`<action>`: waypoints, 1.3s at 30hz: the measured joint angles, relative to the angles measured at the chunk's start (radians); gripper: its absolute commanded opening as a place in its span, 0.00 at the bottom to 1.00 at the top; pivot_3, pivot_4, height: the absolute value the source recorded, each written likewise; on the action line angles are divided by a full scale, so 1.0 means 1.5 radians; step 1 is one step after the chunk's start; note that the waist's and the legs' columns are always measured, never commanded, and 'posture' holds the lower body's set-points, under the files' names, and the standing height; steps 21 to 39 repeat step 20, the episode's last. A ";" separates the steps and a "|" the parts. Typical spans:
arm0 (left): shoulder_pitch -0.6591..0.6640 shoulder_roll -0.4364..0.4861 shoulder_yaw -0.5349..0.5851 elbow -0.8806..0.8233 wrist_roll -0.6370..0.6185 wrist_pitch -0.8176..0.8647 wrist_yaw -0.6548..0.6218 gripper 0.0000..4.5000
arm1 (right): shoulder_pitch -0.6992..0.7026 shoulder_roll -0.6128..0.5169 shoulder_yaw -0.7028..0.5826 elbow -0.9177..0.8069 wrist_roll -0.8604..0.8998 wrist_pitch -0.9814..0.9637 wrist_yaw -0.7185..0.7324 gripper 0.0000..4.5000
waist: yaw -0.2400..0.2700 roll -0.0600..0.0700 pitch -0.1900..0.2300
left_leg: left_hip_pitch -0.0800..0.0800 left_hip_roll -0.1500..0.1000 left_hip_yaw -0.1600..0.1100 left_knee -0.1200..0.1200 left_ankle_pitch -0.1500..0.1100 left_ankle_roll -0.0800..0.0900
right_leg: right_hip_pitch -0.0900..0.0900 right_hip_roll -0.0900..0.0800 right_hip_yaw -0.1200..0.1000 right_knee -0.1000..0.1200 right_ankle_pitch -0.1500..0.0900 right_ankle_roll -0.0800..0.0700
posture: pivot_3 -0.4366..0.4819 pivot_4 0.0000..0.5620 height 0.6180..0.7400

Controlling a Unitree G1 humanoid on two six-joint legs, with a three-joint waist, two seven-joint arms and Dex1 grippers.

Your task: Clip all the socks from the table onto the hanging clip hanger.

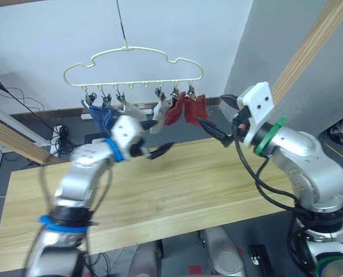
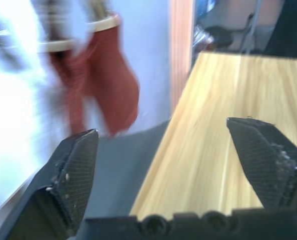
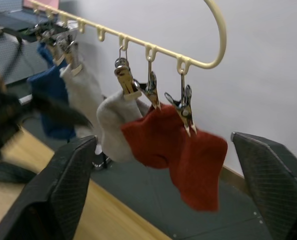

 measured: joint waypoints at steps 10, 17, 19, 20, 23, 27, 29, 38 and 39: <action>0.161 0.199 0.247 -0.016 -0.056 0.103 -0.042 0.99 | -0.003 -0.175 -0.033 0.095 0.048 -0.092 0.184 1.00 | 0.041 -0.001 -0.001 | -0.001 0.000 0.000 0.000 0.000 0.000 | 0.000 0.000 0.000 -0.001 0.000 0.001 | 0.36 0.39 0.92; 0.187 0.228 0.257 0.056 -0.037 0.102 -0.045 0.99 | 0.006 -0.216 -0.039 0.139 0.049 -0.155 0.246 1.00 | 0.063 -0.004 -0.005 | -0.001 0.000 0.000 0.000 0.000 0.000 | -0.001 0.000 0.000 -0.001 0.001 0.001 | 0.37 0.36 0.92; 0.177 0.231 0.257 0.070 -0.037 0.100 -0.046 0.99 | 0.011 -0.218 -0.039 0.145 0.048 -0.165 0.250 1.00 | 0.070 -0.004 -0.007 | -0.001 0.000 0.001 0.000 0.000 0.000 | -0.001 -0.001 0.000 -0.002 0.001 0.000 | 0.38 0.36 0.92; 0.172 0.231 0.257 0.072 -0.037 0.099 -0.047 0.99 | 0.014 -0.218 -0.039 0.149 0.047 -0.172 0.250 1.00 | 0.072 -0.004 -0.007 | -0.001 0.000 0.001 0.000 0.000 0.000 | -0.001 -0.001 0.000 -0.002 0.001 0.000 | 0.38 0.36 0.92; 0.172 0.231 0.257 0.072 -0.037 0.099 -0.047 0.99 | 0.014 -0.218 -0.039 0.149 0.047 -0.172 0.250 1.00 | 0.072 -0.004 -0.007 | -0.001 0.000 0.001 0.000 0.000 0.000 | -0.001 -0.001 0.000 -0.002 0.001 0.000 | 0.38 0.36 0.92; 0.172 0.231 0.257 0.072 -0.037 0.099 -0.047 0.99 | 0.014 -0.218 -0.039 0.149 0.047 -0.172 0.250 1.00 | 0.072 -0.004 -0.007 | -0.001 0.000 0.001 0.000 0.000 0.000 | -0.001 -0.001 0.000 -0.002 0.001 0.000 | 0.38 0.36 0.92; 0.172 0.231 0.257 0.072 -0.037 0.099 -0.047 0.99 | 0.014 -0.218 -0.039 0.149 0.047 -0.172 0.250 1.00 | 0.072 -0.004 -0.007 | -0.001 0.000 0.001 0.000 0.000 0.000 | -0.001 -0.001 0.000 -0.002 0.001 0.000 | 0.38 0.36 0.92; 0.172 0.231 0.257 0.072 -0.037 0.099 -0.047 0.99 | 0.014 -0.218 -0.039 0.149 0.047 -0.172 0.250 1.00 | 0.072 -0.004 -0.007 | -0.001 0.000 0.001 0.000 0.000 0.000 | -0.001 -0.001 0.000 -0.002 0.001 0.000 | 0.38 0.36 0.92; 0.172 0.231 0.257 0.072 -0.037 0.099 -0.047 0.99 | 0.014 -0.218 -0.039 0.149 0.047 -0.172 0.250 1.00 | 0.072 -0.004 -0.007 | -0.001 0.000 0.001 0.000 0.000 0.000 | -0.001 -0.001 0.000 -0.002 0.001 0.000 | 0.38 0.36 0.92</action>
